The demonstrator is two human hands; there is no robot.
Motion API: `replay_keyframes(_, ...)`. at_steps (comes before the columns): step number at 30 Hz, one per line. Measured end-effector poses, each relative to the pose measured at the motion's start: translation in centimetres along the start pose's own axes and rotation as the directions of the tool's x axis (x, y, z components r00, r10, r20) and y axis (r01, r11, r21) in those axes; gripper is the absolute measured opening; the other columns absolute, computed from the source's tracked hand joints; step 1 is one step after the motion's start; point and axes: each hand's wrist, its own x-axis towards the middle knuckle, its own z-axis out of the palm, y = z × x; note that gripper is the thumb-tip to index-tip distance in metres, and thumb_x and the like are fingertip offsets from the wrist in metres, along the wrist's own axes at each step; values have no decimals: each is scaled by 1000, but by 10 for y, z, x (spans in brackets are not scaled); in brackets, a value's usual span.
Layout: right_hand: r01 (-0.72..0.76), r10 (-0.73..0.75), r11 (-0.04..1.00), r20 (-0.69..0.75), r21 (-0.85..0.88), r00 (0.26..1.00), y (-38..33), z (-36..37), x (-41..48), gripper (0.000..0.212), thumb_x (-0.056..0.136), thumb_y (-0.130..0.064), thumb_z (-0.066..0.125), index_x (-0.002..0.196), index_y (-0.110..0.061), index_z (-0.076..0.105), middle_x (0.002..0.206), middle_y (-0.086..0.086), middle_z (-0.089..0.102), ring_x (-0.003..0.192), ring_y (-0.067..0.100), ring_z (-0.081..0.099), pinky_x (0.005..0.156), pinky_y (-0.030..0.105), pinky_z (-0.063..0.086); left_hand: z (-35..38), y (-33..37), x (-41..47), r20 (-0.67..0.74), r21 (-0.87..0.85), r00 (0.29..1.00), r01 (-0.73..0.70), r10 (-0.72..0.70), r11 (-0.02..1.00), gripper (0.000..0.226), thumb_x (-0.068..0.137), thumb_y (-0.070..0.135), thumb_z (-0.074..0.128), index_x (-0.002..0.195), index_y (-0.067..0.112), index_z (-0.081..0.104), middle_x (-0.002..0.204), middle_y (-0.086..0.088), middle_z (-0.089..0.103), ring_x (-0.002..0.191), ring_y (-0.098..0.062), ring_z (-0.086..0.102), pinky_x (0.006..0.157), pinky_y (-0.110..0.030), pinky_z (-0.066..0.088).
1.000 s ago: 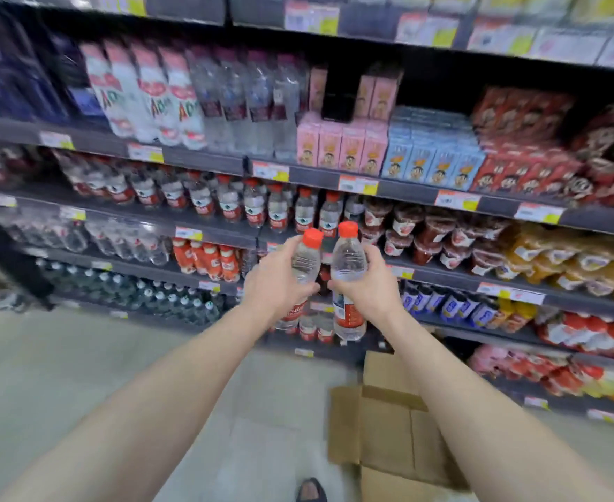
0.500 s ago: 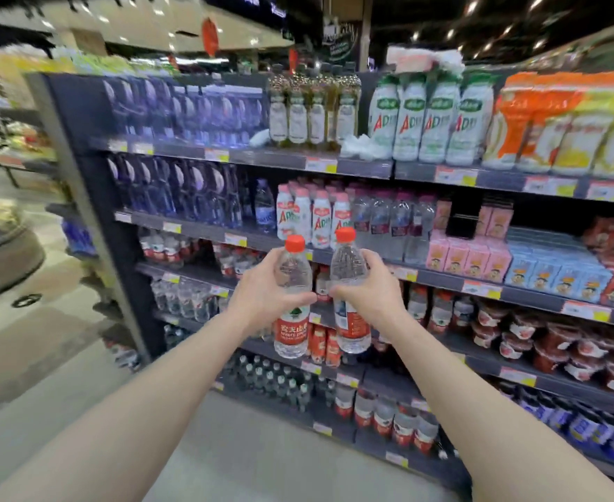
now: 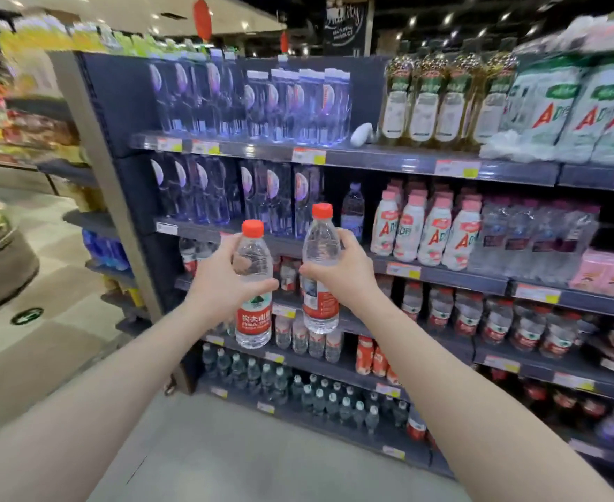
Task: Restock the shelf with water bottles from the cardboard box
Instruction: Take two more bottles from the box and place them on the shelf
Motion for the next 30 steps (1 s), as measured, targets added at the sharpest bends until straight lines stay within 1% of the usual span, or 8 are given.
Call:
replay_keyframes(6, -69, 69, 998, 43, -8, 997, 34, 105, 66, 62, 70, -32, 88, 117, -40, 48, 105, -20, 63, 94, -1, 60, 72, 25, 48, -19, -108, 84, 20, -5, 1000, 6, -6, 1000, 91, 65, 47, 94, 144, 36, 48, 120, 5, 72, 115, -15, 66, 99, -44, 55)
replay_keyframes(11, -117, 119, 992, 51, -46, 992, 87, 196, 138, 75, 68, -39, 88, 131, -39, 47, 117, -15, 65, 106, 11, 62, 87, 33, 52, -10, -190, 171, 106, 29, 994, -18, 15, 999, 88, 66, 46, 94, 141, 35, 50, 117, 11, 71, 112, -11, 66, 95, -39, 55)
replay_keyframes(14, -132, 134, 989, 29, -63, 991, 112, 246, 178, 82, 68, -42, 88, 137, -35, 45, 125, -12, 64, 111, 12, 61, 88, 31, 50, -3, -232, 217, 175, 52, 984, -49, 39, 997, 89, 66, 46, 95, 141, 35, 49, 118, 14, 70, 112, -9, 64, 95, -35, 54)
replay_keyframes(18, -153, 153, 987, -1, -58, 988, 148, 303, 221, 85, 66, -41, 87, 139, -35, 45, 127, -11, 63, 114, 11, 60, 91, 33, 51, 9, -286, 262, 199, 9, 978, -68, 65, 998, 74, 66, 43, 95, 125, 47, 50, 112, 25, 67, 106, 7, 61, 87, -26, 52)
replay_keyframes(22, -150, 148, 988, -45, -39, 988, 195, 348, 246, 88, 66, -37, 88, 143, -36, 47, 126, -13, 65, 112, 7, 62, 93, 34, 55, 30, -340, 296, 245, -60, 963, -97, 109, 994, 67, 66, 37, 96, 117, 47, 53, 107, 31, 65, 99, 17, 61, 83, -17, 52)
replay_keyframes(25, -111, 103, 991, -100, -79, 990, 246, 376, 263, 94, 63, -44, 90, 146, -34, 47, 133, -13, 64, 119, 10, 60, 99, 38, 53, 55, -391, 317, 313, -104, 937, -129, 156, 986, 68, 67, 37, 96, 124, 39, 59, 105, 23, 73, 97, 9, 68, 85, -25, 58)
replay_keyframes(27, -80, 69, 994, -136, -74, 988, 279, 389, 271, 89, 64, -39, 92, 142, -33, 51, 127, -12, 67, 114, 10, 64, 95, 34, 55, 71, -425, 327, 320, -138, 929, -147, 185, 979, 63, 68, 35, 96, 119, 41, 60, 96, 25, 76, 90, 8, 72, 79, -25, 59)
replay_keyframes(30, -26, 15, 997, -149, -74, 989, 321, 399, 280, 75, 63, -31, 95, 129, -32, 61, 107, -11, 75, 96, 8, 72, 79, 27, 60, 96, -466, 331, 324, -222, 910, -195, 261, 955, 59, 74, 23, 94, 113, 43, 53, 78, 38, 71, 76, 16, 69, 67, -14, 54)
